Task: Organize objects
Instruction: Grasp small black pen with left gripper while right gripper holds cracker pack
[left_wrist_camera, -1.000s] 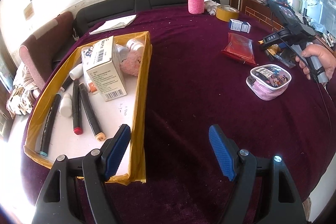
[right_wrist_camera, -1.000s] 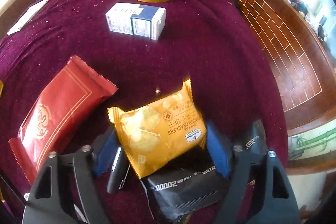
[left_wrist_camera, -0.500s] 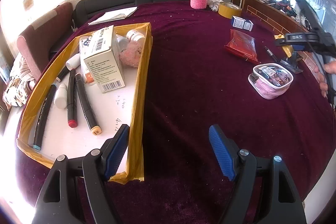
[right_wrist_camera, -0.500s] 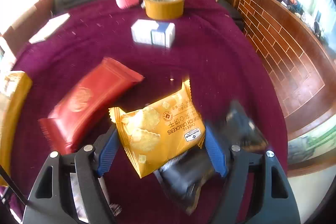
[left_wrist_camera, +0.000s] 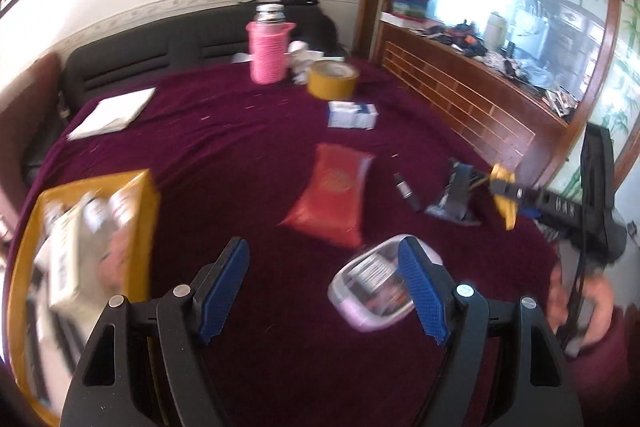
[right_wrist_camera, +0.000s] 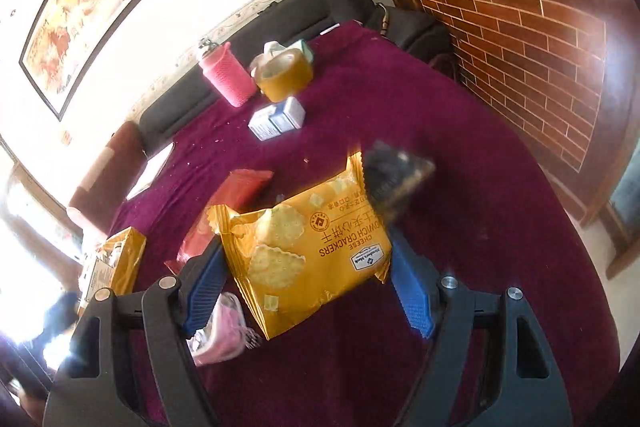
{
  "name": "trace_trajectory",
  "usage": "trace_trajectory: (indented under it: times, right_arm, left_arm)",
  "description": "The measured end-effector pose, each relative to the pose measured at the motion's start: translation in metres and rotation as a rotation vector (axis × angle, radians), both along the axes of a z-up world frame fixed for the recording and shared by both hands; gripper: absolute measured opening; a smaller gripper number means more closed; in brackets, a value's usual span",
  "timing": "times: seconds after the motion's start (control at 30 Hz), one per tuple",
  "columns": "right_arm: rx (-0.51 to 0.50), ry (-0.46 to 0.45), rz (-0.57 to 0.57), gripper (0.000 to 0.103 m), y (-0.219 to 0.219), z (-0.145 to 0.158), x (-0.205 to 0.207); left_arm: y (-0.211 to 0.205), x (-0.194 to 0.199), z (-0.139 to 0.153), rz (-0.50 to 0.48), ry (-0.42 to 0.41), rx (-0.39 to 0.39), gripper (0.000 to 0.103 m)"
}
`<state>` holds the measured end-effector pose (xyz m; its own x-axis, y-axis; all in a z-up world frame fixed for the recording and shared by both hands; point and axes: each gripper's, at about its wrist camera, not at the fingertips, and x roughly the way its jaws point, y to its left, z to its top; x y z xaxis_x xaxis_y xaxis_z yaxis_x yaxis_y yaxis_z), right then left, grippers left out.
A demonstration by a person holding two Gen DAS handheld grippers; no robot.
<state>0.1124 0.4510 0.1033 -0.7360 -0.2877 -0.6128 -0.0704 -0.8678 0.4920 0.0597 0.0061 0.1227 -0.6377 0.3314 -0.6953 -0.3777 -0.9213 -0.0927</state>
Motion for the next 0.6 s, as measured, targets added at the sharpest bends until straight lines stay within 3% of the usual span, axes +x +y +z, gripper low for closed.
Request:
trace_trajectory:
  times: [0.1, 0.2, 0.37, 0.47, 0.53, 0.6]
  right_arm:
    - [-0.022, 0.006, 0.017, 0.076, 0.007, -0.003, 0.007]
    - [-0.03, 0.024, 0.034, 0.076, 0.013, -0.002, 0.011]
    - [-0.059, 0.058, 0.046, 0.076, 0.027, -0.002, 0.024]
    - [-0.052, 0.073, 0.054, 0.077, 0.032, -0.002, 0.026]
    - [-0.055, 0.08, 0.064, 0.077, 0.034, -0.003, 0.026]
    - [-0.062, 0.082, 0.071, 0.077, 0.035, -0.005, 0.024]
  left_arm:
    - [0.056, -0.029, -0.007, -0.057, 0.003, -0.043, 0.071]
    - [0.105, -0.06, -0.024, -0.105, -0.057, -0.075, 0.071]
    - [0.153, -0.102, -0.062, -0.077, -0.097, -0.189, 0.068]
    - [0.16, -0.112, -0.085, -0.084, -0.158, -0.219, 0.036]
    - [0.167, -0.111, -0.093, -0.104, -0.159, -0.225, 0.031]
    - [0.176, -0.105, -0.093, -0.12, -0.128, -0.268, 0.019]
